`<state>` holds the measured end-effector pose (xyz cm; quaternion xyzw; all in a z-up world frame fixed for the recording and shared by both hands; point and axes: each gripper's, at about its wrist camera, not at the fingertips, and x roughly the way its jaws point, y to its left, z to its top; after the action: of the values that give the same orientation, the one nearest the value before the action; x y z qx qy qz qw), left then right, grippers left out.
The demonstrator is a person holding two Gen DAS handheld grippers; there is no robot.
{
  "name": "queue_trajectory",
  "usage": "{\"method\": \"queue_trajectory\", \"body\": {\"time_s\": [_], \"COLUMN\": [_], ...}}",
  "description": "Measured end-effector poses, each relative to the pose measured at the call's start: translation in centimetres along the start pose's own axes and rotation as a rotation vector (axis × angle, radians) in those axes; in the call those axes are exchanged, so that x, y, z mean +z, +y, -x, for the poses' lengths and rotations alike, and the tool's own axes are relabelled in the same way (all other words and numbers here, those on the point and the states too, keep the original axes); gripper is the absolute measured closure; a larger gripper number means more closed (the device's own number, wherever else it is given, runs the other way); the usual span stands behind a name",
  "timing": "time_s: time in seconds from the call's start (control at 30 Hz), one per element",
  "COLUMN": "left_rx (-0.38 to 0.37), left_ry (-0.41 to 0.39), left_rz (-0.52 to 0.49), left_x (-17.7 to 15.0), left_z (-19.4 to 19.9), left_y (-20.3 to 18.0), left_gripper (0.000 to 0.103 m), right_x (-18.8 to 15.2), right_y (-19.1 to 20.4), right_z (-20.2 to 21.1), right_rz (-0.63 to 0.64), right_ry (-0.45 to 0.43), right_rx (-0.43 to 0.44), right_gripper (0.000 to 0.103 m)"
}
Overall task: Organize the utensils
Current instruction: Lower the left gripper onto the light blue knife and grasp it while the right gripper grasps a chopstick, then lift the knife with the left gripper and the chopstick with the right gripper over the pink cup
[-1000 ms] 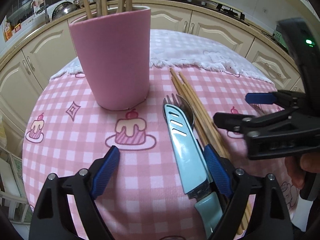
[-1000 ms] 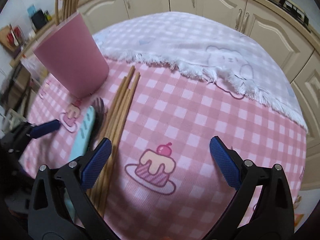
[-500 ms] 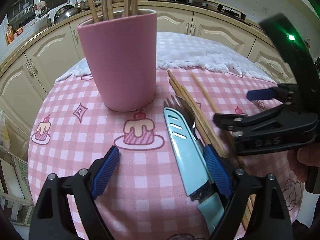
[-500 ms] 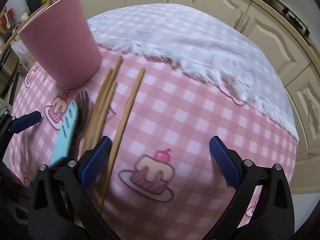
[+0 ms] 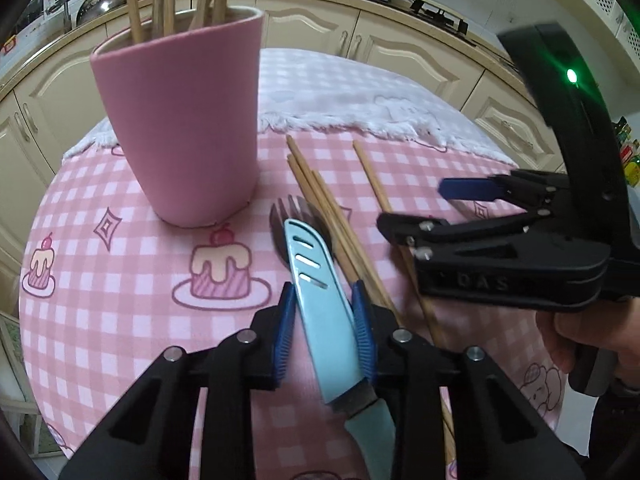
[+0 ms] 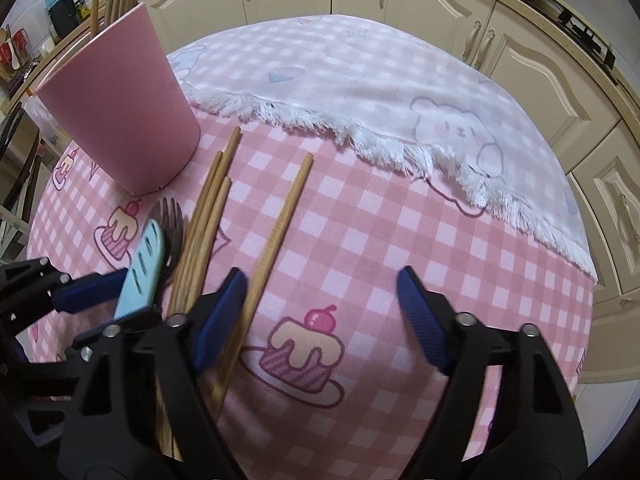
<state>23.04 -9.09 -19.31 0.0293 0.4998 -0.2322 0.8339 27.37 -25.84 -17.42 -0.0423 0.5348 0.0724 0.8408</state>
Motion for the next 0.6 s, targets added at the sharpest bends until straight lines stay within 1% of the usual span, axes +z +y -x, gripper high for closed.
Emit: {"method": "queue_trajectory", "body": {"time_s": [0.07,0.13,0.23,0.3,0.37,0.4,0.43,0.6], "left_rx": [-0.019,-0.018,0.002,0.011,0.015,0.019,0.021,0.004], "left_ry": [0.009,0.015,0.023,0.029,0.027,0.024,0.019,-0.027], "left_rz": [-0.004,-0.016,-0.04,-0.052,-0.057,-0.06,-0.06,-0.034], "left_x": [-0.2,-0.4,-0.5,-0.3,-0.2,-0.1,0.0,0.0], "left_z": [0.1,0.2,0.1,-0.2,-0.3,-0.3,-0.3,1.4], "left_y": [-0.3,-0.5,-1.0,-1.2,-1.3,-1.4,-1.4,-0.5], "left_gripper": [0.077,0.077,0.076,0.075,0.077,0.078,0.078,0.079], "right_x": [0.3,0.4,0.6,0.7,0.7,0.6,0.5,0.0], "right_y": [0.2,0.4,0.6,0.9,1.1,1.1,0.8,-1.0], "right_z": [0.1,0.2,0.1,0.1,0.1,0.2,0.2,2.0], "right_rz": [0.004,0.007,0.015,0.031,0.038,0.035,0.018,-0.052], "right_ry": [-0.003,0.0,0.003,0.002,-0.002,-0.004,-0.008,-0.08], "right_rx": [0.005,0.009,0.004,0.012,0.027,0.04,0.068,0.162], "right_gripper": [0.055,0.064,0.066,0.072,0.09,0.092,0.096,0.097]}}
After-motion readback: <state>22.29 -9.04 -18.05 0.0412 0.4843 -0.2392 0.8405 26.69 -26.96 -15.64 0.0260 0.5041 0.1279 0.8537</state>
